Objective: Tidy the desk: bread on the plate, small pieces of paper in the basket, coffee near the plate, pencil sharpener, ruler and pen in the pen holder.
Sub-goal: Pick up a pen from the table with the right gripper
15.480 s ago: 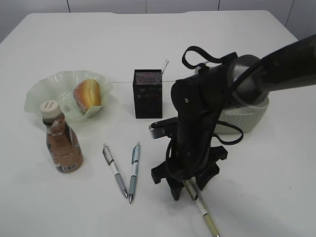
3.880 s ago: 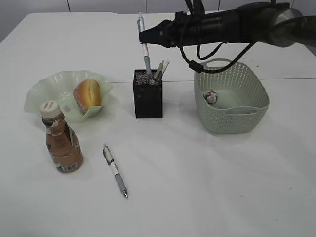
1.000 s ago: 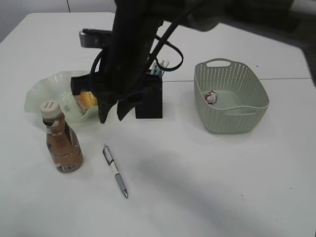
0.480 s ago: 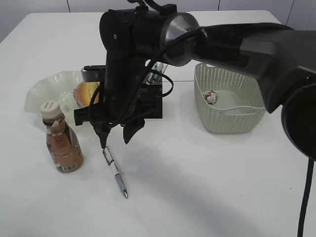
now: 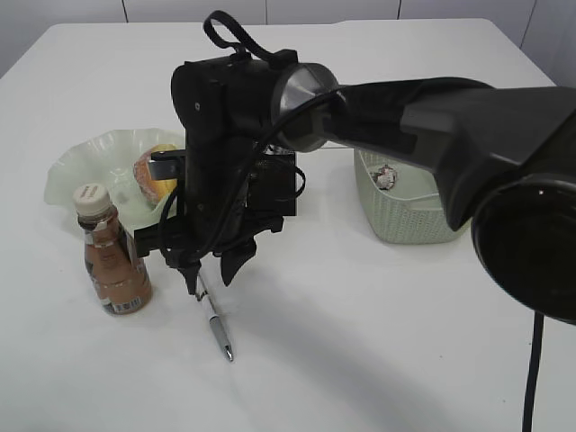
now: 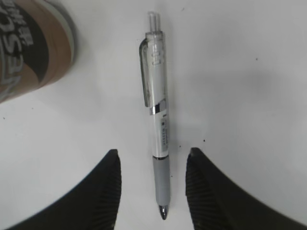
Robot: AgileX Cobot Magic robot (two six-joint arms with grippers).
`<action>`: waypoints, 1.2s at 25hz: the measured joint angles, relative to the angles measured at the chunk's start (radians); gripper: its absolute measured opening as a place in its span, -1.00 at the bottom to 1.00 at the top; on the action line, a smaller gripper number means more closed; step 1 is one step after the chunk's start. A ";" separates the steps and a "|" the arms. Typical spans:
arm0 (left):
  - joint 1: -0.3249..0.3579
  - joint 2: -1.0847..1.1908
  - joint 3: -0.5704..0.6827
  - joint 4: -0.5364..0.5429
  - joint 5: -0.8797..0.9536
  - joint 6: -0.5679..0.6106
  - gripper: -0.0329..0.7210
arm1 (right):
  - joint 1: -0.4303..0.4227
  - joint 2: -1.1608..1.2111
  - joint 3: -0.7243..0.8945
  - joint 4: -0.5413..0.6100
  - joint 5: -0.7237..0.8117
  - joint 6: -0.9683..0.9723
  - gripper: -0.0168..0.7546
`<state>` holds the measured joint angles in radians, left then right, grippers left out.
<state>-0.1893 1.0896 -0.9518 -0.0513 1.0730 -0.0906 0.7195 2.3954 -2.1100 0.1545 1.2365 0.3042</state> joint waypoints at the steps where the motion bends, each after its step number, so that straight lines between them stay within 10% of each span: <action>1: 0.000 0.000 0.000 0.000 0.000 0.000 0.24 | 0.000 0.002 -0.002 0.000 0.000 0.000 -0.11; 30: 0.000 0.000 0.000 0.004 -0.026 0.000 0.24 | 0.000 0.081 -0.009 -0.016 -0.061 -0.008 -0.12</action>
<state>-0.1893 1.0896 -0.9518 -0.0469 1.0465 -0.0906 0.7195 2.4762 -2.1186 0.1380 1.1760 0.2959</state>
